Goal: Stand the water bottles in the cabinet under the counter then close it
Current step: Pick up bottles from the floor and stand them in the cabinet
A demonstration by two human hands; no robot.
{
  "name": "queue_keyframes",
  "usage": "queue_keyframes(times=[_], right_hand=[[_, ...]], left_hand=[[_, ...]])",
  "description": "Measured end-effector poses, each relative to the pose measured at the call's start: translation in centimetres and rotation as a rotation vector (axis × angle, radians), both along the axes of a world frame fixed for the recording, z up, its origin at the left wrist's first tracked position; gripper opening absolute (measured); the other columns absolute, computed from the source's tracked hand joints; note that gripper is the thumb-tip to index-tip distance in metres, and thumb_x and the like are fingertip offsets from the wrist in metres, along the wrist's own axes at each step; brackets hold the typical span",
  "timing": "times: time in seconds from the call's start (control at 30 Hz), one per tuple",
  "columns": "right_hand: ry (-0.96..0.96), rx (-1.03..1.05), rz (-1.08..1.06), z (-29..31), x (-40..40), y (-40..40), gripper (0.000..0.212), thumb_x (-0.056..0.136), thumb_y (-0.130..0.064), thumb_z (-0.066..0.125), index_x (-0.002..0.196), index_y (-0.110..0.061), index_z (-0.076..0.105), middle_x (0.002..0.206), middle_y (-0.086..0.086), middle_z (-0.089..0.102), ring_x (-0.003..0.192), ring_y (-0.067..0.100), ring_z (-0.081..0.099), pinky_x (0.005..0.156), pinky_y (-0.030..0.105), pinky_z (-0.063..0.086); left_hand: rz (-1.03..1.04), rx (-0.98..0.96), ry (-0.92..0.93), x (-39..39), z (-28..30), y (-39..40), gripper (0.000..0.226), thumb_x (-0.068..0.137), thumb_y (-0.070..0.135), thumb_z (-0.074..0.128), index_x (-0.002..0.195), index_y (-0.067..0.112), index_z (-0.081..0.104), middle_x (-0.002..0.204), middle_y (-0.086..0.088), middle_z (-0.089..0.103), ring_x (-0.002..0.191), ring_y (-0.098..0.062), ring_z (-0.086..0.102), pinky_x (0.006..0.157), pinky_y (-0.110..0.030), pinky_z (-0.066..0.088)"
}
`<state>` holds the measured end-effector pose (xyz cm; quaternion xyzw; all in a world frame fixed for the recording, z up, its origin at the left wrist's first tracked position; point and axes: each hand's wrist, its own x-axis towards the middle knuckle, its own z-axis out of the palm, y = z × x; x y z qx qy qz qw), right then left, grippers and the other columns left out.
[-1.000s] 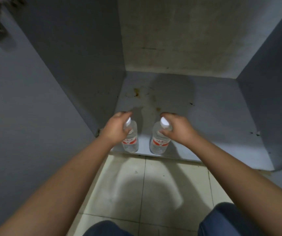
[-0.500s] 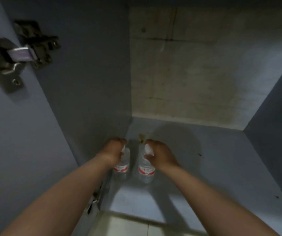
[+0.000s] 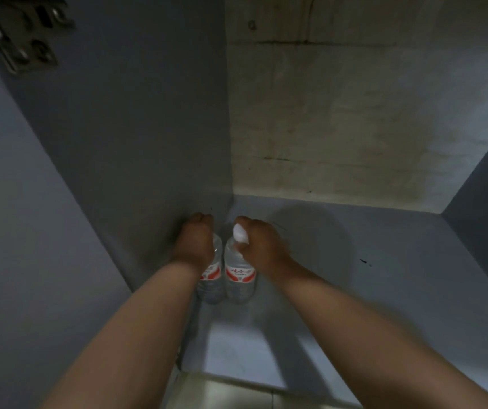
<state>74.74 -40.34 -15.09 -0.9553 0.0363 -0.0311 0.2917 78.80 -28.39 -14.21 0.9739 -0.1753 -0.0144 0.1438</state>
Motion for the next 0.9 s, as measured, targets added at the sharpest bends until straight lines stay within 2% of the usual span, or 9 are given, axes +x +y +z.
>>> queue_keyframes(times=[0.23, 0.33, 0.5, 0.57, 0.63, 0.73, 0.77, 0.83, 0.9], right_hand=[[0.027, -0.002, 0.011, 0.2, 0.8, 0.6, 0.046, 0.089, -0.01, 0.057, 0.133, -0.006, 0.045, 0.132, 0.019, 0.054, 0.122, 0.032, 0.051, 0.104, 0.036, 0.04], [0.06, 0.006, -0.019, -0.1, 0.9, 0.5, 0.049, 0.091, -0.009, 0.054, 0.138, -0.01, 0.039, 0.135, 0.019, 0.052, 0.125, 0.031, 0.049, 0.105, 0.034, 0.037], [0.112, -0.04, 0.028, -0.5, -0.2, 0.7, 0.068, 0.092, -0.008, 0.051, 0.148, -0.009, 0.013, 0.143, 0.023, 0.041, 0.132, 0.034, 0.04, 0.116, 0.04, 0.026], [0.151, -0.037, 0.042, 0.6, -1.4, 0.7, 0.07, 0.092, -0.008, 0.051, 0.148, -0.01, 0.01, 0.148, 0.022, 0.033, 0.135, 0.033, 0.035, 0.116, 0.036, 0.025], [0.186, 0.012, 0.005, 2.4, -3.5, 1.1, 0.066, 0.092, -0.012, 0.051, 0.148, -0.012, 0.016, 0.153, 0.016, 0.028, 0.138, 0.029, 0.034, 0.113, 0.032, 0.029], [0.245, -0.015, -0.009, 5.5, -8.1, 2.0, 0.049, 0.09, -0.018, 0.042, 0.139, -0.013, 0.039, 0.143, 0.014, 0.046, 0.126, 0.029, 0.049, 0.101, 0.031, 0.041], [0.286, -0.079, 0.041, 6.8, -10.0, 2.2, 0.05, 0.087, -0.018, 0.04, 0.136, -0.012, 0.042, 0.139, 0.015, 0.05, 0.124, 0.03, 0.051, 0.1, 0.031, 0.042], [0.39, -0.203, 0.115, 9.6, -13.7, 2.9, 0.053, 0.083, -0.019, 0.037, 0.134, -0.006, 0.045, 0.138, 0.018, 0.05, 0.127, 0.031, 0.049, 0.105, 0.034, 0.039], [0.43, -0.257, 0.187, 12.0, -17.7, 4.4, 0.059, 0.078, -0.024, 0.035, 0.13, -0.001, 0.049, 0.138, 0.022, 0.05, 0.129, 0.033, 0.046, 0.11, 0.038, 0.035]], left_hand=[[-0.018, 0.09, -0.002, 0.0, 0.2, 0.2, 0.049, 0.093, 0.0, 0.039, 0.141, 0.001, 0.028, 0.151, -0.013, 0.03, 0.142, -0.023, 0.027, 0.116, -0.023, 0.015], [-0.024, 0.189, 0.006, -0.2, 0.1, 0.2, 0.056, 0.096, 0.003, 0.035, 0.147, 0.002, 0.012, 0.158, -0.014, 0.012, 0.147, -0.026, 0.011, 0.121, -0.027, 0.006], [0.014, 0.235, 0.057, -2.5, 1.1, 0.3, 0.066, 0.095, 0.01, 0.039, 0.148, -0.001, 0.001, 0.158, -0.018, 0.002, 0.148, -0.032, 0.0, 0.122, -0.032, 0.004], [0.013, 0.138, 0.007, -4.4, 1.9, 0.5, 0.054, 0.096, 0.006, 0.033, 0.146, -0.002, 0.015, 0.156, -0.024, 0.01, 0.146, -0.036, 0.014, 0.12, -0.036, 0.021], [0.039, 0.059, -0.072, -6.9, 2.8, 1.1, 0.046, 0.093, 0.004, 0.03, 0.137, -0.004, 0.038, 0.149, -0.03, 0.029, 0.133, -0.044, 0.04, 0.102, -0.041, 0.047], [0.091, 0.074, 0.189, -12.2, 4.5, 2.3, 0.053, 0.093, 0.013, 0.014, 0.142, 0.007, 0.032, 0.153, -0.015, 0.027, 0.14, -0.03, 0.03, 0.113, -0.036, 0.033], [0.094, 0.047, 0.19, -13.9, 5.3, 2.8, 0.058, 0.088, 0.016, 0.012, 0.137, 0.009, 0.041, 0.149, -0.013, 0.037, 0.14, -0.027, 0.034, 0.112, -0.033, 0.035], [0.098, 0.098, 0.237, -18.0, 7.0, 4.8, 0.053, 0.073, 0.018, 0.028, 0.104, 0.017, 0.071, 0.115, -0.011, 0.071, 0.111, -0.024, 0.066, 0.088, -0.029, 0.055], [0.161, 0.157, 0.262, -23.4, 8.9, 7.1, 0.042, 0.065, 0.019, 0.039, 0.082, 0.021, 0.078, 0.092, -0.002, 0.079, 0.087, -0.021, 0.075, 0.069, -0.03, 0.06]])
